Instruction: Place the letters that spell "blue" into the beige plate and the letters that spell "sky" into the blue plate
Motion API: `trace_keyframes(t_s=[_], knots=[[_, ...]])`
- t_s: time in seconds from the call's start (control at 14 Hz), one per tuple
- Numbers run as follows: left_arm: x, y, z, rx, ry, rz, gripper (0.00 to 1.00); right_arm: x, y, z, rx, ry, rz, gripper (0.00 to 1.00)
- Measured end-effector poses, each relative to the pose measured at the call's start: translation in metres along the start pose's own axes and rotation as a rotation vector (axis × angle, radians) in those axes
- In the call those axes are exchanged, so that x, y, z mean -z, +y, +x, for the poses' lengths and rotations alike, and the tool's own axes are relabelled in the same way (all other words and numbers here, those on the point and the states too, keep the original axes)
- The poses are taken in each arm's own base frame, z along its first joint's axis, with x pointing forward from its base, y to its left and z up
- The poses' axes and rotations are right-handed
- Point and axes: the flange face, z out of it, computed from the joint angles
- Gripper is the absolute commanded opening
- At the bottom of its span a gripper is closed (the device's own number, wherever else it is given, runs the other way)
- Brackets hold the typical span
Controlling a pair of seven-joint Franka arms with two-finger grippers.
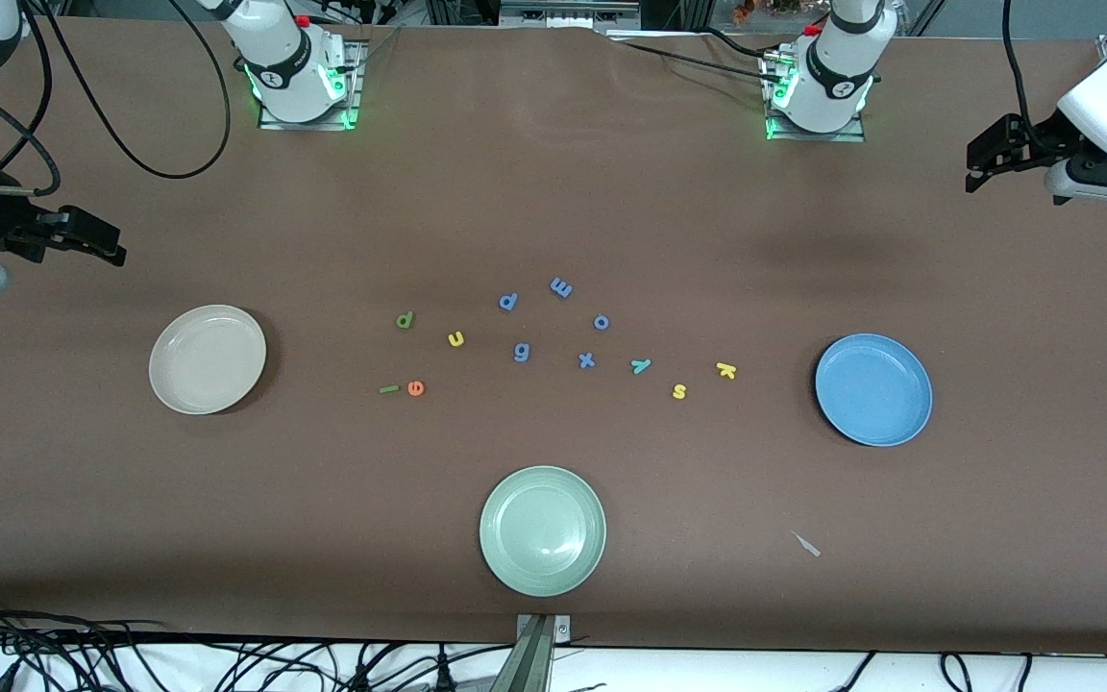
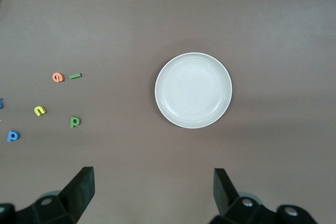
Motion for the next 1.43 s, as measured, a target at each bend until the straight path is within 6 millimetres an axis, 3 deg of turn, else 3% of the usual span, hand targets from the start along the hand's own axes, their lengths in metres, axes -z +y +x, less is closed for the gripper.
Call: trace_keyframes(t_s=[1.43], knots=[[0.0026,-0.0008,0.0057,0.0,0.013,0.001,1.0,-0.0001,0.0,-0.0001,0.0,-0.001,0.0,1.0]])
